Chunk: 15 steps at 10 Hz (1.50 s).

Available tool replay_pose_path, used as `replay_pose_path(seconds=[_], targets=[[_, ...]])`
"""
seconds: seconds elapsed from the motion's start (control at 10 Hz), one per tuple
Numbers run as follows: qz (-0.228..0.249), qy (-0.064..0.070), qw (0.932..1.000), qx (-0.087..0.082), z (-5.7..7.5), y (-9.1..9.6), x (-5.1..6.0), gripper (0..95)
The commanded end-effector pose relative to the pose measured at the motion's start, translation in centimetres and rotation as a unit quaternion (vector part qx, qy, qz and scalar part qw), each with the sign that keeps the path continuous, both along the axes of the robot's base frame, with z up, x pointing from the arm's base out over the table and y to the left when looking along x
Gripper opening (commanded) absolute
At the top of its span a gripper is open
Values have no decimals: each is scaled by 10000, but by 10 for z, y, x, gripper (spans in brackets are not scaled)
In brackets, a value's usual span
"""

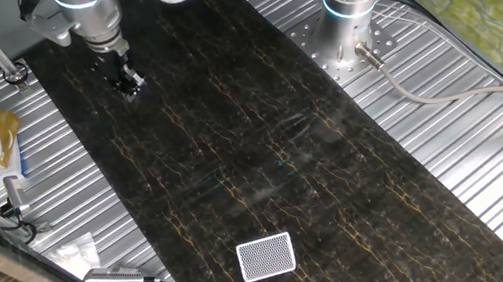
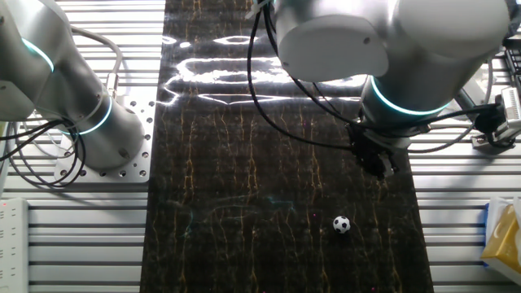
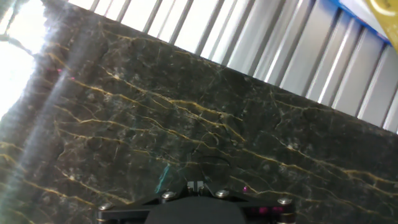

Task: Push the soccer ball into the goal

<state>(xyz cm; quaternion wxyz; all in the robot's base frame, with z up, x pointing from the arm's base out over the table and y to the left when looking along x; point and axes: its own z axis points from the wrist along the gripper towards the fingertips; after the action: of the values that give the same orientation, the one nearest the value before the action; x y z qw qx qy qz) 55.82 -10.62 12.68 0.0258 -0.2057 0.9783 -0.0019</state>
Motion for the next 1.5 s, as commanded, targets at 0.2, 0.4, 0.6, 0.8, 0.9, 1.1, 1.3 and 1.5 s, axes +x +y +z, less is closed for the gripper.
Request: replay_pose_path(seconds=[0.2, 0.4, 0.6, 0.8, 0.9, 1.1, 1.3, 1.5], targets=[[-23, 1, 10000, 86, 0, -1, 1, 0], [-365, 57, 9992, -179, 0, -1, 1, 0], [-604, 42, 9980, -186, 0, -1, 1, 0], [-845, 9, 9964, -109, 0, -1, 1, 0], [-967, -7, 9953, -105, 0, -1, 1, 0], [-1015, -30, 9948, -92, 0, -1, 1, 0], [-1054, -72, 9944, -66, 0, -1, 1, 0], [-1168, -89, 9930, -111, 0, -1, 1, 0]])
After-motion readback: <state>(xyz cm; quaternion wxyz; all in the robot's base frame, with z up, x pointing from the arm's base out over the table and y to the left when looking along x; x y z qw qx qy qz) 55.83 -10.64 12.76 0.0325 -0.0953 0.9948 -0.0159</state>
